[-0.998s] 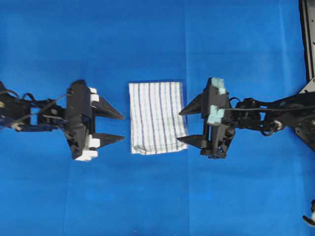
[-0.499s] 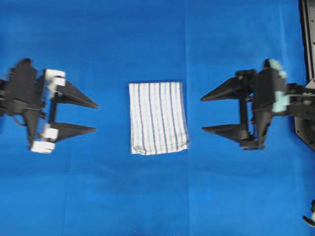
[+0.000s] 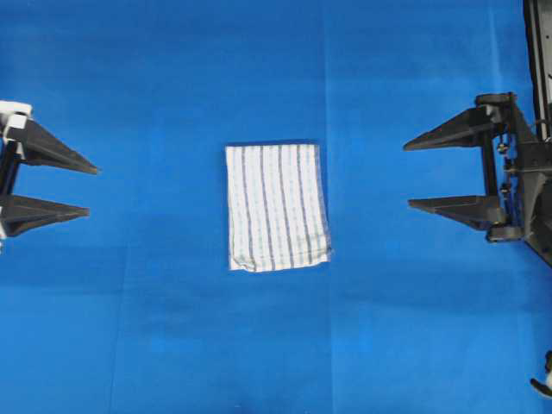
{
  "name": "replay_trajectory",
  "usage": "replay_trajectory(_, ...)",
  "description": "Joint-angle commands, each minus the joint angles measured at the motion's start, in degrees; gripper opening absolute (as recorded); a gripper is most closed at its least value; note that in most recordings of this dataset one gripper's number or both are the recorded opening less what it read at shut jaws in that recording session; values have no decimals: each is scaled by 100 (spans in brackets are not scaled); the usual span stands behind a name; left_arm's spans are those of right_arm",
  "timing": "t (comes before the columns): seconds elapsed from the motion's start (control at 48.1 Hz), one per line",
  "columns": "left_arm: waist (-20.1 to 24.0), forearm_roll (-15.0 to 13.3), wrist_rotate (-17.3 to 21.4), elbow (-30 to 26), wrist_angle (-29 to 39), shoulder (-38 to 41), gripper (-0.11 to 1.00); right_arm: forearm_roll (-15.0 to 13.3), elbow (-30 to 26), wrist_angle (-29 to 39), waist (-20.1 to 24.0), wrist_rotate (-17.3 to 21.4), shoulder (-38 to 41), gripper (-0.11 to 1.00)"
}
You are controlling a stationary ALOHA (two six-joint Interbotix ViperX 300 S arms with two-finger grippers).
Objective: Fold the blue towel.
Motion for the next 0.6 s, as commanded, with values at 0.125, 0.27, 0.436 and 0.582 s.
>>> replay_trajectory(0.125,18,53,18,237,211,-527,59,-26,396,-53,-149,-97,-422,88)
replay_trajectory(0.27,35,62,18,483,220,-738,59,-18,738,-185,-193,-114,-598,88)
replay_trajectory(0.436,53,62,9,747,202,-888,59,0,940,-325,-193,-114,-589,88)
replay_trajectory(0.582,53,62,9,853,176,-896,59,26,1063,-475,-193,-105,-483,88)
